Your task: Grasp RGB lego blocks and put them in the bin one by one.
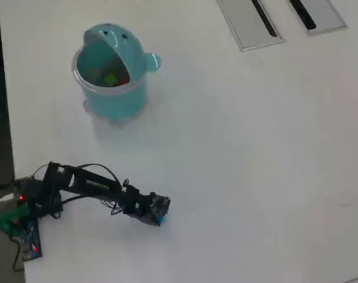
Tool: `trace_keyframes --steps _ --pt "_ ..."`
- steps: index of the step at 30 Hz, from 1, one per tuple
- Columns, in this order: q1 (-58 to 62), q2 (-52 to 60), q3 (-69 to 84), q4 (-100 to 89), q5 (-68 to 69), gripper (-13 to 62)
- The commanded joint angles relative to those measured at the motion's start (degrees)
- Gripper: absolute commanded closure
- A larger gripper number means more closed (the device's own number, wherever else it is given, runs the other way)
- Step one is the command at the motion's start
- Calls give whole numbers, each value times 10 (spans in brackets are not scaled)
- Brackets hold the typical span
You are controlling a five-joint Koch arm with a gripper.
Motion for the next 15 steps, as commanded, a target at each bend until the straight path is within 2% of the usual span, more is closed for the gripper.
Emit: trace_keyframes --steps 1,6,15 --pt "1 10 -33 -41 5 298" --pt "-16 32 -39 -63 16 298" --pt "-82 135 -6 -91 65 298"
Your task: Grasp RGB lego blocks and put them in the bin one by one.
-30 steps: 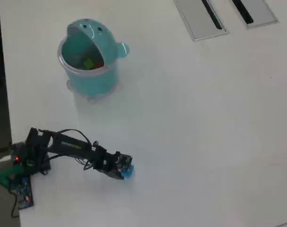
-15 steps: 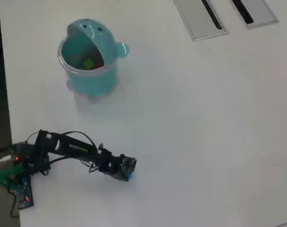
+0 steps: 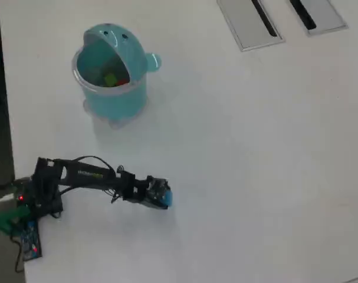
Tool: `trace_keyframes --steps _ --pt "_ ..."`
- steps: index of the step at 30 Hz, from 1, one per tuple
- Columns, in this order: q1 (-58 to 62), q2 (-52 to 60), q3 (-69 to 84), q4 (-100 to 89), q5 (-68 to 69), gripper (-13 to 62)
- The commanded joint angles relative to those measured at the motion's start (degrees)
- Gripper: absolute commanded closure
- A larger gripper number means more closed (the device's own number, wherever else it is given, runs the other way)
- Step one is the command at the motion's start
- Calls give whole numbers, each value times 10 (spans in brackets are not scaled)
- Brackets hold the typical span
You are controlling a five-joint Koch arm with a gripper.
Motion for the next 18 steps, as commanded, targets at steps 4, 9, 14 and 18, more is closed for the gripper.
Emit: trace_keyframes --steps 4,9,14,18 --pt "-40 101 17 -43 16 298" --pt "-82 169 54 -50 48 298" --pt "-142 248 94 -50 61 299" --pt "-209 316 113 -44 71 309"
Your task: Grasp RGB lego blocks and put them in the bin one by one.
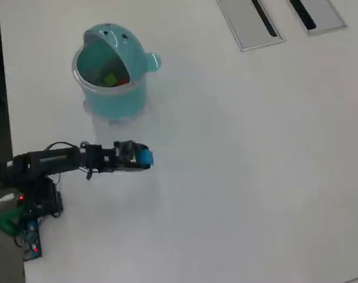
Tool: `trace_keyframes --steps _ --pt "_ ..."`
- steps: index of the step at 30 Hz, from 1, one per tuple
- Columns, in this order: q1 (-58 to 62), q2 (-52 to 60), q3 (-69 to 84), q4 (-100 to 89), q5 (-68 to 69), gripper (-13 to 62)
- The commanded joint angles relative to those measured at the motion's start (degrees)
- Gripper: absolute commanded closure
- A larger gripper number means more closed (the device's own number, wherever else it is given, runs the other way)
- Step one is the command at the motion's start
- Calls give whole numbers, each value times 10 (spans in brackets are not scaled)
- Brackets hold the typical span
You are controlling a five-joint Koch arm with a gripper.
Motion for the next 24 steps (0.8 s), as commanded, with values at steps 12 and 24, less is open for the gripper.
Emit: trace_keyframes --steps 12,24 --pt "-248 173 -98 74 13 348" --pt "-443 125 -283 102 -39 377"
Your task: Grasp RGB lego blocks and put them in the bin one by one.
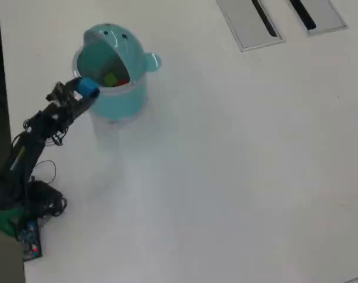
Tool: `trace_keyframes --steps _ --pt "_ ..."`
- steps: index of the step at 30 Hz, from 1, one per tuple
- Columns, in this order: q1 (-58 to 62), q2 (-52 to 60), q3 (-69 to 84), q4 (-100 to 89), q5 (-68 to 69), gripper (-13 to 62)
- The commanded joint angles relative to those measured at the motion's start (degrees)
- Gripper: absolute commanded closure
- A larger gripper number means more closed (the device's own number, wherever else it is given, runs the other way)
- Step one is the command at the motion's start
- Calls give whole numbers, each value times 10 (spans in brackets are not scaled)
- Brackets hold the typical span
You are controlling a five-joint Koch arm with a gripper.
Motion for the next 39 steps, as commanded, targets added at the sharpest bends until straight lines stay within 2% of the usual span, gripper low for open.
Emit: trace_keyframes --steps 1,15,20,21,27,33,39 --pt "-26 -16 -66 -8 -15 377" --pt "-88 -207 -180 -67 -34 394" --pt "-90 -329 -272 -94 -47 392" --pt "-89 -359 -272 -111 -111 348" --pt "-88 -365 -256 -122 -198 251" --pt "-83 -352 -250 -123 -219 207" --pt "-74 -312 -225 -122 -215 207"
